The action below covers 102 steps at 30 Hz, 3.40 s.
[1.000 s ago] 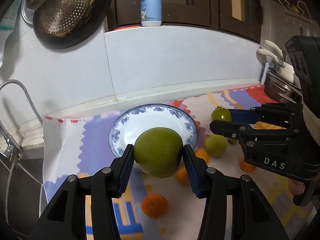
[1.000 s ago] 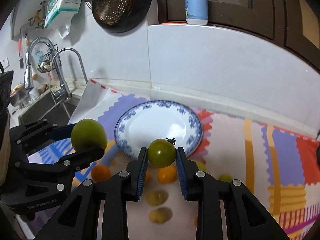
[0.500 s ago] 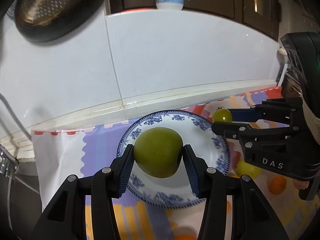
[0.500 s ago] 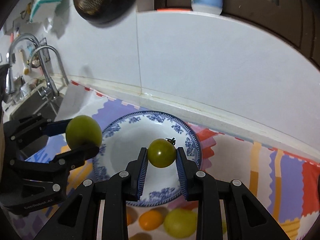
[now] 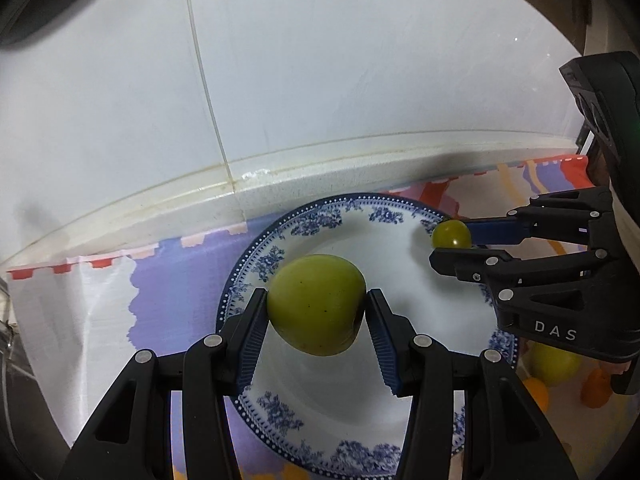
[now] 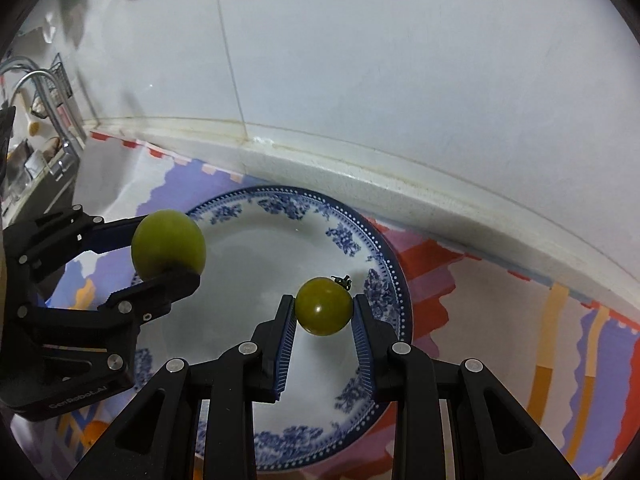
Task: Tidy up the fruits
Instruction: 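Carry the apple and lime onto the plate and open both grippers, then lift both grippers away from the plate back over the fruits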
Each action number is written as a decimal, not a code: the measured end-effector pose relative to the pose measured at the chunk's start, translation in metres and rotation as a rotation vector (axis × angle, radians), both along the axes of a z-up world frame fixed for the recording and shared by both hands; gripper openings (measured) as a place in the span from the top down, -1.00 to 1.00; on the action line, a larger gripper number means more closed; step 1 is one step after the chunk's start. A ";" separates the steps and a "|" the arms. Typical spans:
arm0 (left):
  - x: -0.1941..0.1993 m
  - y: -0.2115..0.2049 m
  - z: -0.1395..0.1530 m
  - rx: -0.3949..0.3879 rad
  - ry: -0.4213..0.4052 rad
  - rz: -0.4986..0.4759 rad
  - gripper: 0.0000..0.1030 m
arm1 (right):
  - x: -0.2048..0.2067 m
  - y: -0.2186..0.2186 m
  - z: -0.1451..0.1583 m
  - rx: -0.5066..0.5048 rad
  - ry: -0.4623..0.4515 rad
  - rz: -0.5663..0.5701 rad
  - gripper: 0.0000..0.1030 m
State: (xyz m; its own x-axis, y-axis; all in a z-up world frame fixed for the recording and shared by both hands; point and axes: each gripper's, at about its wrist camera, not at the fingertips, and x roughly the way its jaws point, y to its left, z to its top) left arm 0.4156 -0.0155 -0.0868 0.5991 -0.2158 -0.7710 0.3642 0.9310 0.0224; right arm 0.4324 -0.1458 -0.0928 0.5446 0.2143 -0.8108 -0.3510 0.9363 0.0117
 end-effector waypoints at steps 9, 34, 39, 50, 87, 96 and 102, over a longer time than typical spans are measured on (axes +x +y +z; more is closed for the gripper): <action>0.005 -0.003 -0.007 0.004 0.016 -0.005 0.05 | 0.004 -0.001 -0.004 0.008 0.009 -0.002 0.43; -0.108 0.020 0.091 -0.050 -0.235 0.082 -0.45 | -0.102 -0.009 0.075 0.066 -0.217 -0.062 0.21; -0.144 0.025 0.108 -0.052 -0.291 0.094 -0.62 | -0.137 -0.008 0.092 0.062 -0.293 -0.087 0.03; -0.207 0.038 0.122 -0.094 -0.327 0.125 -0.77 | -0.212 -0.008 0.111 0.063 -0.405 -0.150 -0.22; -0.266 0.049 0.039 0.040 -0.274 0.015 -0.89 | -0.286 -0.006 0.027 0.027 -0.253 -0.338 -0.22; -0.244 0.046 0.011 0.052 -0.173 -0.001 -0.74 | -0.270 -0.006 0.005 0.014 -0.191 -0.337 -0.21; -0.225 0.040 0.002 0.045 -0.140 -0.024 -0.68 | -0.255 -0.008 -0.007 0.031 -0.142 -0.336 -0.10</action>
State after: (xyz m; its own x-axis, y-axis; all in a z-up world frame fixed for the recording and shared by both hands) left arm 0.1902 0.0245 -0.0844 0.6965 -0.1983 -0.6897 0.3769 0.9189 0.1164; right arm 0.1772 -0.1542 -0.1000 0.6955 0.0279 -0.7180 -0.0244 0.9996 0.0153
